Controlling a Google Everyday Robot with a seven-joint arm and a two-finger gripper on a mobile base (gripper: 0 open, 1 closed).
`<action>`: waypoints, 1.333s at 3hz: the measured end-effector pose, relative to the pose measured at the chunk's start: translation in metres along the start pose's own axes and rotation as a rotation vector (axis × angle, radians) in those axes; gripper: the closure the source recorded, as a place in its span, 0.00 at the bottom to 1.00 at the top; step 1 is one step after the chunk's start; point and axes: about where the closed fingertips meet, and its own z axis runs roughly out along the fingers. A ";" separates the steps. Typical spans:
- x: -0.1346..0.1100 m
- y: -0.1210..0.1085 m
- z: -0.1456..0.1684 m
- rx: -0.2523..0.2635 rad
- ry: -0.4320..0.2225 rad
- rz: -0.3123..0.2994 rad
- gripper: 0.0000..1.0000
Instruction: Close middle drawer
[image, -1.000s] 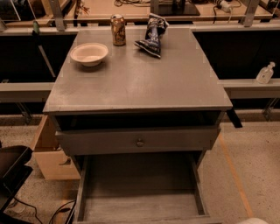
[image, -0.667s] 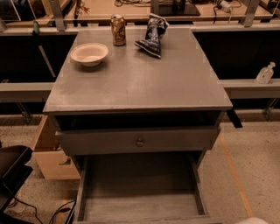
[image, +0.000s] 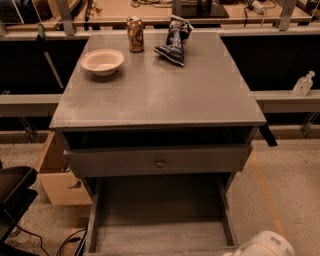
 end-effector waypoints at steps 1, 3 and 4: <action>-0.016 -0.030 0.034 -0.020 0.000 -0.021 1.00; -0.026 -0.057 0.073 -0.023 -0.016 0.025 1.00; -0.029 -0.063 0.077 -0.015 -0.025 0.020 1.00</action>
Offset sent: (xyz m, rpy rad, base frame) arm 0.1033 0.0564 -0.1569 -0.0012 -0.0360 0.0090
